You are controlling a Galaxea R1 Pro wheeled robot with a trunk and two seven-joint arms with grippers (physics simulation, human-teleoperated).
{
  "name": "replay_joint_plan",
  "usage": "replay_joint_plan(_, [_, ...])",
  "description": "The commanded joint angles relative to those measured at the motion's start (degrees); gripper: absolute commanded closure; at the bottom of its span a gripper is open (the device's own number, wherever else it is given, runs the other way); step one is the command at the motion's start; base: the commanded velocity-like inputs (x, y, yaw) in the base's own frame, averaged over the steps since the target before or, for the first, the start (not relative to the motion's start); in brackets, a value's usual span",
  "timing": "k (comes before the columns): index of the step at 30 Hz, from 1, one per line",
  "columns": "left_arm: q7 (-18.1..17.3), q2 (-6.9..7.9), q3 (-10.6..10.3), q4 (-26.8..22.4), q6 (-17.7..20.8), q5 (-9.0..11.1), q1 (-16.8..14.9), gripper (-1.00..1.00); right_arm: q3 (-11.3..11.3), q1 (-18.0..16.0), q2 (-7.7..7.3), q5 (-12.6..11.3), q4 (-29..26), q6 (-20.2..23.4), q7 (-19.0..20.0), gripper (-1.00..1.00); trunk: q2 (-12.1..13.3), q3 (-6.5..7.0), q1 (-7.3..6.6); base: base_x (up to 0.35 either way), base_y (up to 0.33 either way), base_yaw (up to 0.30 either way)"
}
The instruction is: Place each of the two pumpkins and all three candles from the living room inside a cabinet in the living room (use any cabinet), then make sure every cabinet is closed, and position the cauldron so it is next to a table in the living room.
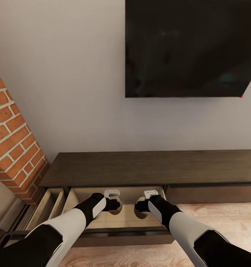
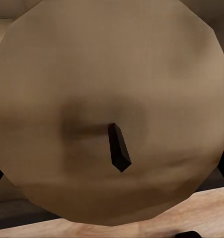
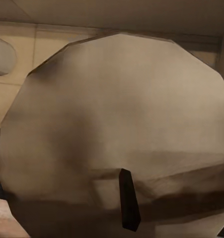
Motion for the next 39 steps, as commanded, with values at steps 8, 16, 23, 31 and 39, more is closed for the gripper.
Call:
replay_joint_plan(8, [0.37, 0.00, -0.23, -0.06, 0.24, 0.51, -0.01, 1.00, 0.45, -0.03, -0.03, -0.62, -0.11, 0.25, -0.42, 1.00, -0.03, -0.77, -0.01, 0.000, 0.000, 0.000])
replay_joint_plan(16, [0.37, 0.00, -0.23, -0.06, 0.24, 0.51, -0.01, 1.00, 0.45, -0.03, -0.03, -0.62, -0.01, 0.25, -0.42, 1.00, -0.03, -1.49, -0.01, 0.000, 0.000, 0.000])
replay_joint_plan(23, [0.37, 0.00, -0.23, -0.04, 0.24, 0.51, 0.00, 1.00, 0.45, -0.03, -0.03, -0.62, 0.02, 0.25, -0.42, 1.00, -0.03, -2.11, -0.01, 0.000, 0.000, 0.000])
replay_joint_plan(31, [0.37, 0.00, -0.23, -0.07, 0.24, 0.51, 0.00, 1.00, 0.45, -0.03, -0.03, -0.64, 0.01, 0.25, -0.42, 1.00, -0.03, -2.83, -0.01, 0.000, 0.000, 0.000])
replay_joint_plan(39, [0.37, 0.00, -0.23, -0.04, 0.24, 0.51, -0.01, 1.00, 0.45, -0.03, -0.03, -0.64, 0.04, 0.25, -0.43, 1.00, -0.03, -3.55, -0.01, 0.000, 0.000, 0.000])
